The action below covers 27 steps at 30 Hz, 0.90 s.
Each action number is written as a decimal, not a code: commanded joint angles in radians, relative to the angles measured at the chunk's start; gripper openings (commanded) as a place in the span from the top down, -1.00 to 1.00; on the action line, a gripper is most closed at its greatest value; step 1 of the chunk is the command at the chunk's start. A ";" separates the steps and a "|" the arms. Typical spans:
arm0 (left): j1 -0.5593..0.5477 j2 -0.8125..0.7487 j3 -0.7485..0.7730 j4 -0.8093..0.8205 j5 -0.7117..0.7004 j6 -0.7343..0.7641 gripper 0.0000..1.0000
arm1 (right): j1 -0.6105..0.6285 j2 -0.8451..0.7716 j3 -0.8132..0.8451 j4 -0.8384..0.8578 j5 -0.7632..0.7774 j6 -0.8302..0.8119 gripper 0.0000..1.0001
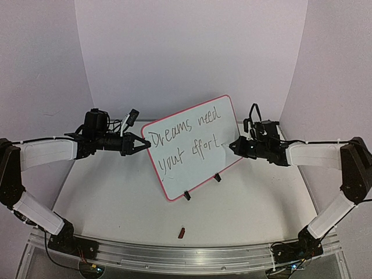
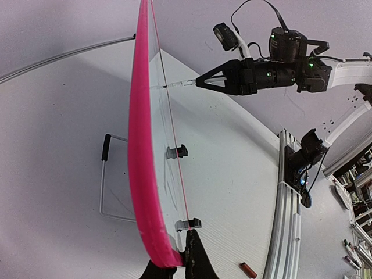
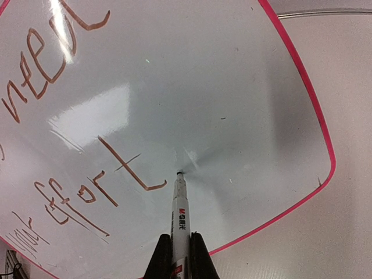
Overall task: Write a sentence on the whiteboard
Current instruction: Place the whiteboard at the center of the board.
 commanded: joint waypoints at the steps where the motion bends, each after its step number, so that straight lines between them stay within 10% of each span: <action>1: -0.021 0.029 0.000 -0.073 -0.038 0.130 1.00 | -0.004 -0.063 0.005 0.017 0.018 -0.003 1.00; 27: -0.021 -0.014 -0.030 -0.074 -0.067 0.102 0.19 | -0.004 -0.391 -0.072 -0.146 0.115 -0.039 1.00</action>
